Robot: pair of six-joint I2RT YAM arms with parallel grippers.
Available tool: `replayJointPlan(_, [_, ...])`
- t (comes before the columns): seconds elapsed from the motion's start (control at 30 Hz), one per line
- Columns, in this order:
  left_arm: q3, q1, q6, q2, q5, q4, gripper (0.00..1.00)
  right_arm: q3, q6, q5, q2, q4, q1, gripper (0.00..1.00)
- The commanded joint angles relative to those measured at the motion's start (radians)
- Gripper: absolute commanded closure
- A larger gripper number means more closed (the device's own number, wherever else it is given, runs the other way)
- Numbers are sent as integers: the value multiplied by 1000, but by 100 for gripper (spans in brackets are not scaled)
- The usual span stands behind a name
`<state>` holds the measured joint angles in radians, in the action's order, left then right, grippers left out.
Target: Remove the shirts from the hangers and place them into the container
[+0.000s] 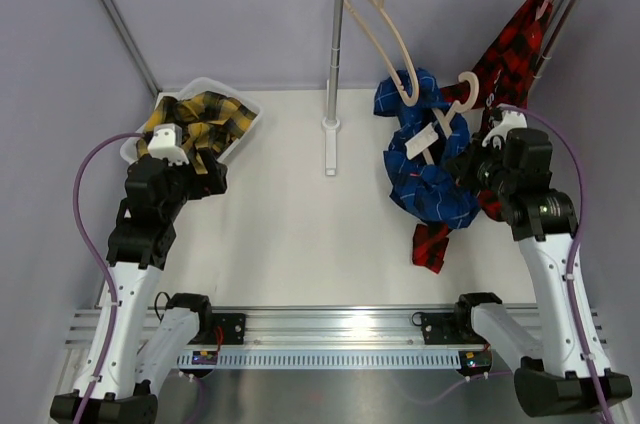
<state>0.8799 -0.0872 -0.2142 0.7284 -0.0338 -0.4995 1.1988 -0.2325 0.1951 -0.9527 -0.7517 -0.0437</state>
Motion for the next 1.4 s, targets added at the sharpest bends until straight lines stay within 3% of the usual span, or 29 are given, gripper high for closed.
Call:
replayJointPlan(0.0, [33, -5, 1, 5, -60, 72, 1, -62, -44, 87, 126, 25, -59, 100])
replayJointPlan(0.27, [126, -28, -19, 35, -110, 72, 1, -127, -31, 219, 310, -64, -116, 100])
replayJointPlan(0.5, [293, -129, -66, 80, -137, 44, 1, -107, 33, 404, 321, -92, -127, 100])
replayJointPlan(0.73, [449, -347, -105, 184, -141, 39, 1, -77, 5, 417, 223, -5, -232, 100])
replayJointPlan(0.97, [521, -586, -119, 288, 20, 41, 2, -32, -37, 348, 85, 129, -390, 100])
replayJointPlan(1.13, [531, -732, -142, 364, 159, 41, 11, 10, -53, 293, 5, 184, -487, 100])
replayJointPlan(1.3, [560, -830, -143, 422, 293, 47, 34, 38, -59, 245, -60, 213, -561, 100])
replayJointPlan(1.37, [582, -842, -134, 459, 314, 45, 35, 39, -60, 242, -77, 230, -576, 100])
